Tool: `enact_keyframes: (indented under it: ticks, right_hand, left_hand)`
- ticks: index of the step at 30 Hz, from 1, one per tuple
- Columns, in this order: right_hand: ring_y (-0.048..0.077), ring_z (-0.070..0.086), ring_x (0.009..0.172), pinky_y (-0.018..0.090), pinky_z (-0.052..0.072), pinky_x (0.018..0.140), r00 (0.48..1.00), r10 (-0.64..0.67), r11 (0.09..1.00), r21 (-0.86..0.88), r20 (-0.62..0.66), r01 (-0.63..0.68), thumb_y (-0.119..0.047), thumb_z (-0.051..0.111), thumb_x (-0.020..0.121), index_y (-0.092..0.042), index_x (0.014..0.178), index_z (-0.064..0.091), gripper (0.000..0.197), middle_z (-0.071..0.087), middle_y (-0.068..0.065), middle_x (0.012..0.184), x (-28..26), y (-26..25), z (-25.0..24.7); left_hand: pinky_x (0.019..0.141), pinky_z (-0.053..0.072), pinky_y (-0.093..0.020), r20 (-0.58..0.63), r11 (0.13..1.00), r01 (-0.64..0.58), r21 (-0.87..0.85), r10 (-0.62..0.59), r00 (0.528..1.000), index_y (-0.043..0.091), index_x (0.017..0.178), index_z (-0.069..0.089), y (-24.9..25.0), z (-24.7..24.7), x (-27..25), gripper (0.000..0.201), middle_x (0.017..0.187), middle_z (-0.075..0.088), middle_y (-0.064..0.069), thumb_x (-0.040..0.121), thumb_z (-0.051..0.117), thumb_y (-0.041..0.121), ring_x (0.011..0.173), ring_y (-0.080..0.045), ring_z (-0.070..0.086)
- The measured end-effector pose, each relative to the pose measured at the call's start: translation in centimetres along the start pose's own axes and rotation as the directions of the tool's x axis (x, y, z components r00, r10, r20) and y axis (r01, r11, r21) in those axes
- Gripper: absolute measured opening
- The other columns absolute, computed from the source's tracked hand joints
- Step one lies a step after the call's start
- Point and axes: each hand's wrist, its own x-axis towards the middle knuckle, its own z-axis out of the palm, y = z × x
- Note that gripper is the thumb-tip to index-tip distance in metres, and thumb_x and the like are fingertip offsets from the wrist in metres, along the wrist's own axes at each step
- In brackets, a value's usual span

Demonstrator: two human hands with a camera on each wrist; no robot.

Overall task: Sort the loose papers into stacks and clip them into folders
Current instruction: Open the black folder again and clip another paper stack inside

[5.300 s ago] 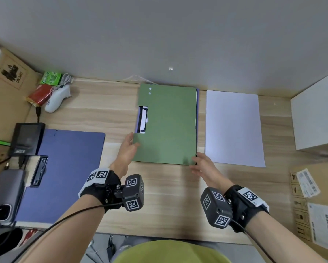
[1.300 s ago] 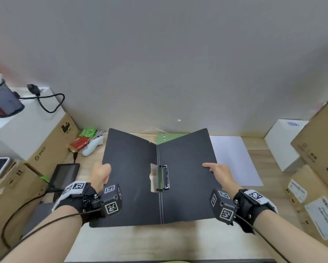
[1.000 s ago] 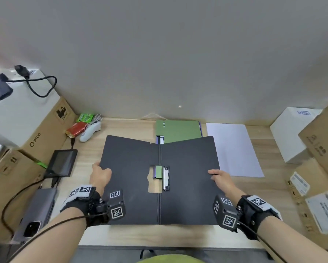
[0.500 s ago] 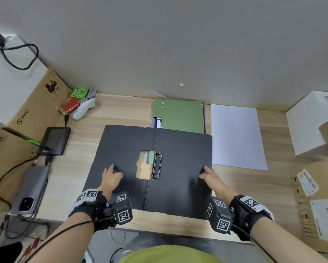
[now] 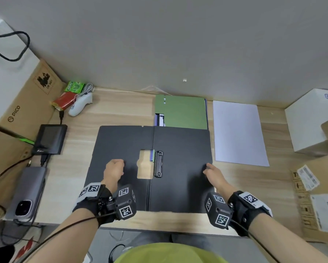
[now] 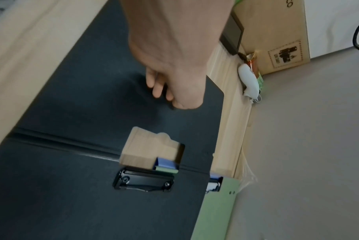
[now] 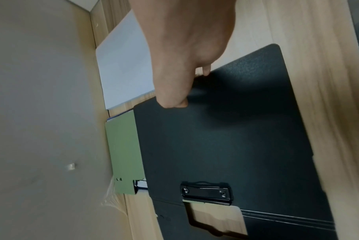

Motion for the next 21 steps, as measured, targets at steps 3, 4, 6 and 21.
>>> enact_keyframes:
  ticks: [3,4,6,21]
  right_hand:
    - [0.023,0.039,0.134,0.023,0.029,0.102,1.000,0.008,0.996,0.090,-0.022,-0.006,0.001,0.041,0.095,-0.002,0.138,0.044,0.043,0.045,0.009,0.143,-0.8,0.1,-0.7]
    - [0.021,0.041,0.131,0.022,0.029,0.099,1.000,0.021,0.993,0.114,-0.023,-0.018,0.001,0.041,0.095,-0.004,0.136,0.047,0.042,0.046,0.009,0.142,-1.0,0.4,-1.1]
    - [0.018,0.045,0.116,0.021,0.032,0.092,0.998,0.047,0.986,0.160,-0.037,-0.041,0.000,0.040,0.094,-0.008,0.130,0.054,0.039,0.051,0.008,0.135,-1.1,1.4,-2.3]
    - [0.015,0.043,0.122,0.023,0.031,0.093,0.989,0.049,0.975,0.222,-0.143,-0.016,-0.004,0.039,0.097,-0.012,0.138,0.045,0.042,0.043,0.002,0.142,2.6,4.9,-17.2]
  left_hand:
    - [0.062,0.044,-0.024,0.182,0.994,-0.069,-0.082,0.083,0.980,0.014,0.111,0.060,2.7,1.9,-0.5,0.027,0.102,0.062,-0.007,0.095,0.041,0.006,0.070,-0.018,0.056]
    - [0.065,0.046,-0.024,0.234,0.991,-0.096,-0.094,0.115,0.965,0.014,0.111,0.059,3.6,2.7,-1.0,0.026,0.104,0.062,-0.007,0.095,0.041,0.005,0.072,-0.018,0.058]
    - [0.075,0.052,-0.026,0.333,0.987,-0.127,-0.096,0.153,0.930,0.015,0.112,0.060,5.3,4.6,-1.9,0.027,0.107,0.065,-0.007,0.095,0.042,0.006,0.079,-0.021,0.064]
    - [0.105,0.042,-0.032,0.684,0.993,-0.088,-0.077,0.117,0.720,0.014,0.136,0.046,13.1,22.5,-8.9,0.036,0.129,0.055,-0.007,0.101,0.039,0.014,0.120,-0.022,0.055]
